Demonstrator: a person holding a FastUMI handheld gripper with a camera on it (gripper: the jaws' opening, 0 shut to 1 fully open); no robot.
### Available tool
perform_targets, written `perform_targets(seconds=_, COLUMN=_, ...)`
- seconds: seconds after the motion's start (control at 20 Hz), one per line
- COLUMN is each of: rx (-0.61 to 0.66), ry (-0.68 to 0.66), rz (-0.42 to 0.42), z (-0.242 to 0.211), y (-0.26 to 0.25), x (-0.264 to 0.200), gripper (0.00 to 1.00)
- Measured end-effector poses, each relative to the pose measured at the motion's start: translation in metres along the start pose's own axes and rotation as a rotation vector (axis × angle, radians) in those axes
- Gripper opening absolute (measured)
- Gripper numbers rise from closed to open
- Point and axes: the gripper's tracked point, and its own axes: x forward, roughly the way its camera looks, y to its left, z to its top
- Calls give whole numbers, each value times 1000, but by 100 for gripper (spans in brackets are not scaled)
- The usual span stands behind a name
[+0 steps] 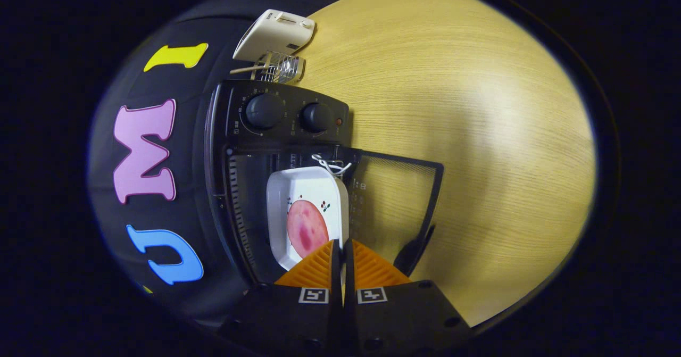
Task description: Open the toaster oven, put the food inside, and close the toaster oven door.
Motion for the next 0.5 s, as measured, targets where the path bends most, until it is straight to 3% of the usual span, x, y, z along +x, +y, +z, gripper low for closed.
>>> perform_targets(seconds=0.5, rx=61, ry=-61, rz=4, z=-8, y=19, x=45, gripper=6)
